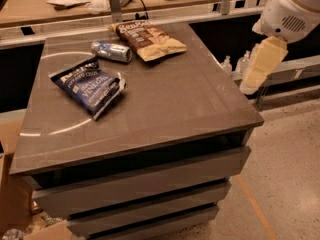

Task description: Place redbull can upright

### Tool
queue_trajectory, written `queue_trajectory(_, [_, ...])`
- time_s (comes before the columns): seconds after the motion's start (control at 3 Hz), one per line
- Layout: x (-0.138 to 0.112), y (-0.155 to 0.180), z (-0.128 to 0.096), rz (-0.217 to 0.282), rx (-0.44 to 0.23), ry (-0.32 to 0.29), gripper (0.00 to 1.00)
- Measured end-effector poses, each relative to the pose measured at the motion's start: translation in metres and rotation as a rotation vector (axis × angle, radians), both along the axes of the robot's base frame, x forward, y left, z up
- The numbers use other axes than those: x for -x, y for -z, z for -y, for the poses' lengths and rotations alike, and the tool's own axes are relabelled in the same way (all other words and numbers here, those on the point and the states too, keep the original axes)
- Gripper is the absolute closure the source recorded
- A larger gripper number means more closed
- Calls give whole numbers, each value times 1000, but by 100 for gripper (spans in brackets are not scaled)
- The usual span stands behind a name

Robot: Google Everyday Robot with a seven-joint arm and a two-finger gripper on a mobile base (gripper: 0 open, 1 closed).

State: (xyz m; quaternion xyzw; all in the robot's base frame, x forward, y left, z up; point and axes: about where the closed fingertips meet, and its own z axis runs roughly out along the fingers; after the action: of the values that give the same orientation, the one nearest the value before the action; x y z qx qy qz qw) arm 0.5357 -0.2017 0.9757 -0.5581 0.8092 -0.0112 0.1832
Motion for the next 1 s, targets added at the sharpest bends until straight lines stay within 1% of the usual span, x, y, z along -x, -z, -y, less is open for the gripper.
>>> queue_trajectory(0.33, [-42,8,-16,-13,-40,61,0])
queue_trajectory(0.67, [-79,20,-42,-23,-64,93,0])
queue_trajectory(1.0, [-115,33,-79,-38,-79,106,0])
